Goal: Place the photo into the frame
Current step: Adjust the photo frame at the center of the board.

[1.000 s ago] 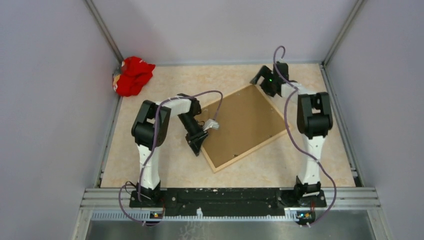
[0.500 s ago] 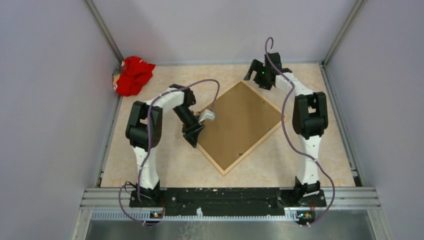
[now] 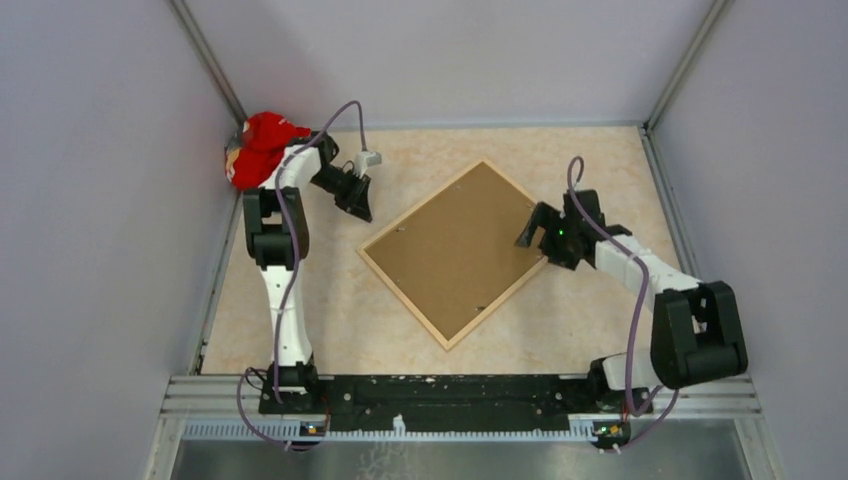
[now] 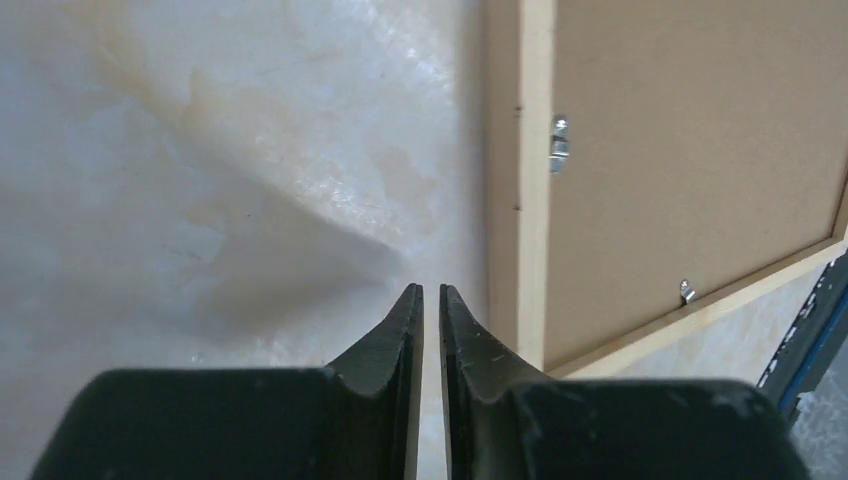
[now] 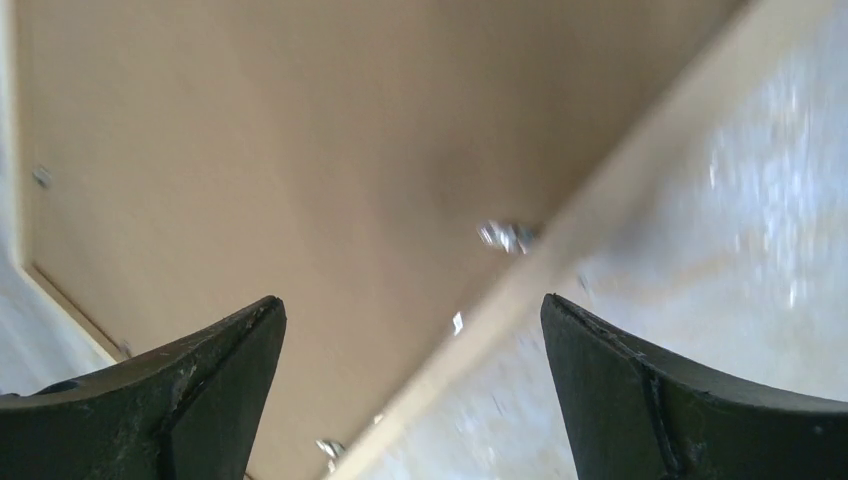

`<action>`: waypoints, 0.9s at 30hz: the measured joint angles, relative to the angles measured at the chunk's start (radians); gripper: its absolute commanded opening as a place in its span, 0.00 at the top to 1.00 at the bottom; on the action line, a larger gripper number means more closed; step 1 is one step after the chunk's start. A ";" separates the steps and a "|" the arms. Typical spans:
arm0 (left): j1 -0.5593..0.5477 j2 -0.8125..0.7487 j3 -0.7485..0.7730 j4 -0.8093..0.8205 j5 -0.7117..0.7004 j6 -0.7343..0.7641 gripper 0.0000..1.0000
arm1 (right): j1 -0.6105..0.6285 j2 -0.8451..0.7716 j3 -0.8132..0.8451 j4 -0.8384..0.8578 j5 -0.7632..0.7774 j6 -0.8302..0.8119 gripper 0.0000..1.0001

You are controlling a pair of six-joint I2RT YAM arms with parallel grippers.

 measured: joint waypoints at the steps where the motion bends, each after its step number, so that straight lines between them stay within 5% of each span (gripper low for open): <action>1: 0.007 0.029 0.002 0.013 0.010 -0.019 0.86 | 0.000 -0.026 -0.043 -0.013 -0.008 0.006 0.01; 7: 0.008 0.098 -0.023 0.032 0.091 -0.084 0.88 | -0.030 -0.227 -0.244 -0.047 -0.079 0.034 0.01; 13: -0.014 0.050 -0.164 0.032 0.160 -0.041 0.89 | -0.104 -0.136 -0.288 0.089 -0.185 0.068 0.01; 21: -0.081 -0.061 -0.412 -0.031 0.153 0.114 0.87 | -0.148 0.095 -0.093 0.148 -0.193 0.048 0.01; 27: -0.107 -0.066 -0.443 -0.091 0.154 0.169 0.75 | -0.158 0.142 0.083 0.072 -0.077 -0.022 0.01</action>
